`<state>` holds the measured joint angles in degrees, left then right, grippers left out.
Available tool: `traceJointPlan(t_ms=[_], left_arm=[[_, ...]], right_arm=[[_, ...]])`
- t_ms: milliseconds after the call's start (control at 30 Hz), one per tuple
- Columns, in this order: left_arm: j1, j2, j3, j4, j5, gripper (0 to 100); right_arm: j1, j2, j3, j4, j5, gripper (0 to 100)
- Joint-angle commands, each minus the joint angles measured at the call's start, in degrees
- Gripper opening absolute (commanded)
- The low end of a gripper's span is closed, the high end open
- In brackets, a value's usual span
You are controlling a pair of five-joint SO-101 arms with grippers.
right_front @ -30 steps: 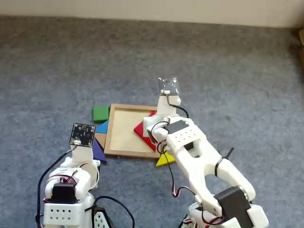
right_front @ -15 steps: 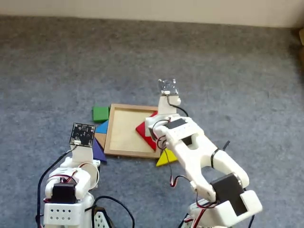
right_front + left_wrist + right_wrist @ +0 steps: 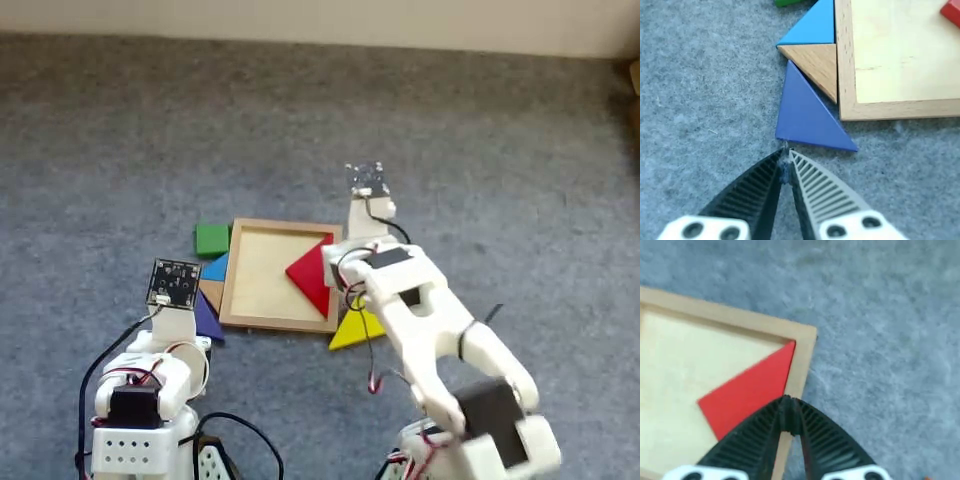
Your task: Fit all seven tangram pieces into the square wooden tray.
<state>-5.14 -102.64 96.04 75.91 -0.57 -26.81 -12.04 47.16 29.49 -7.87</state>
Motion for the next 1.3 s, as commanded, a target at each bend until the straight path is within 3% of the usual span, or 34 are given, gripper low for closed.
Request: traceJointPlan(t_ms=[0, 233, 500, 1267], left_arm=[[-0.48, -1.45, 1.1, 0.26, -0.35, 1], [-0.48, -1.45, 1.1, 0.26, -0.35, 1], [-0.48, -1.45, 1.1, 0.26, -0.35, 1], [-0.48, -1.45, 1.1, 0.26, -0.35, 1]], right_arm=[[0.92, -10.95, 1.98, 3.82, 0.62, 0.5], [2.42, -14.29, 3.82, 5.85, 0.79, 0.5], [9.19, -5.67, 3.3, 5.85, 12.57, 0.5], [13.76, -5.58, 14.02, 20.88, 13.19, 0.5]])
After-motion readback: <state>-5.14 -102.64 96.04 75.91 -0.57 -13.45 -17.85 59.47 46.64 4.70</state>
